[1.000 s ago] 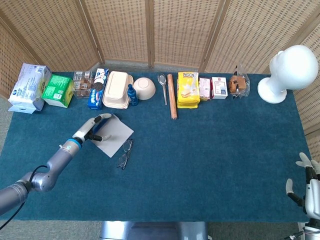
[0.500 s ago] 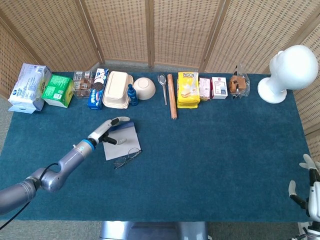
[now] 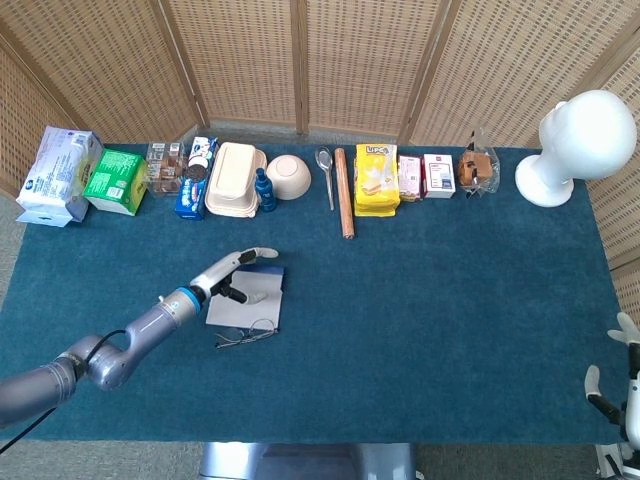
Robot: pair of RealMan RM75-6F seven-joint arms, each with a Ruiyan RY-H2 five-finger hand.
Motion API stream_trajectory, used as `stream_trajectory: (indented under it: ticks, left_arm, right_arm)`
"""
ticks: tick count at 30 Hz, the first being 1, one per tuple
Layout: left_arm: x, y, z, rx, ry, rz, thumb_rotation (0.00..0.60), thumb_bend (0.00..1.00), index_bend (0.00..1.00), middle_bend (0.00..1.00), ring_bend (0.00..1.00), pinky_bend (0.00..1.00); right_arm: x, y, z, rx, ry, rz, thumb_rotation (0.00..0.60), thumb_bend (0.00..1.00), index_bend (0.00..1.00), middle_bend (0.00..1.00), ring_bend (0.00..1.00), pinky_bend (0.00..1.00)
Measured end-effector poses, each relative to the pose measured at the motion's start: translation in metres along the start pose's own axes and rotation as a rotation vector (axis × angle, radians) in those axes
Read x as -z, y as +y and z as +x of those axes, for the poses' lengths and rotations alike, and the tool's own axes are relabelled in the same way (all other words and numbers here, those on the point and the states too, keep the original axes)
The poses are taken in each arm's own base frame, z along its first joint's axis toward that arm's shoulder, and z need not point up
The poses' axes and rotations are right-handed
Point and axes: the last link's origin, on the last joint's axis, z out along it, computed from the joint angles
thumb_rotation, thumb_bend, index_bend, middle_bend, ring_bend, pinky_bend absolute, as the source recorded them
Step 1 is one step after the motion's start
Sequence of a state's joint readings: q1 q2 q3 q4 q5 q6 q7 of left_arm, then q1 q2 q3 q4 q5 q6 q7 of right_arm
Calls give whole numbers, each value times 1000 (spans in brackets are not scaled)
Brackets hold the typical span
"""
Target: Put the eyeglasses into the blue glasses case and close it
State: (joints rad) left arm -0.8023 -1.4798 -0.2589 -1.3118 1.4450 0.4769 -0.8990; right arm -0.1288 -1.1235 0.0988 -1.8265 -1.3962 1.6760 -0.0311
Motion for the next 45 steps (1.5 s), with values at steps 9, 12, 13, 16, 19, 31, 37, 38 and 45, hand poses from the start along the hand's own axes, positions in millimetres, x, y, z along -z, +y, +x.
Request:
stream_trajectory:
  ticks: [9, 12, 13, 16, 19, 31, 37, 38, 45]
  left_arm:
    - [6, 2, 12, -96, 50, -38, 600, 279, 140, 120, 6, 74]
    - [8, 2, 18, -171, 88, -51, 600, 279, 156, 118, 4, 72]
    - [9, 2, 19, -196, 100, -55, 600, 279, 172, 117, 2, 67]
    - [14, 2, 20, -292, 136, -67, 600, 281, 217, 110, 0, 40]
    - [22, 2, 18, -402, 164, -73, 600, 281, 252, 104, 0, 6]
    - [79, -5, -17, -661, 220, -27, 600, 287, 330, 72, 0, 0]
    - [110, -17, -36, -734, 240, 47, 600, 286, 324, 58, 0, 0]
    - [115, -19, -40, -750, 245, 64, 600, 286, 320, 55, 0, 0]
    - [127, -32, -68, -762, 277, 155, 600, 285, 288, 42, 0, 0]
  right_arm:
    - [0, 1, -1, -7, -6, 9, 600, 483, 85, 271, 119, 121]
    - [-1, 1, -2, -11, -9, 11, 600, 483, 85, 271, 119, 121]
    - [-1, 1, -3, -12, -9, 13, 600, 484, 85, 272, 119, 122]
    - [-2, 0, -3, -15, -11, 20, 600, 483, 85, 272, 118, 121]
    - [-3, -1, -5, -18, -17, 27, 600, 482, 84, 271, 119, 121]
    - [-10, -7, -12, -41, -46, 71, 600, 483, 75, 272, 119, 121]
    - [-16, -7, -16, -60, -68, 94, 600, 484, 73, 271, 119, 123]
    - [-17, -6, -17, -62, -70, 96, 600, 484, 73, 272, 119, 123]
    - [-19, -3, -17, -75, -72, 102, 600, 482, 72, 272, 119, 124]
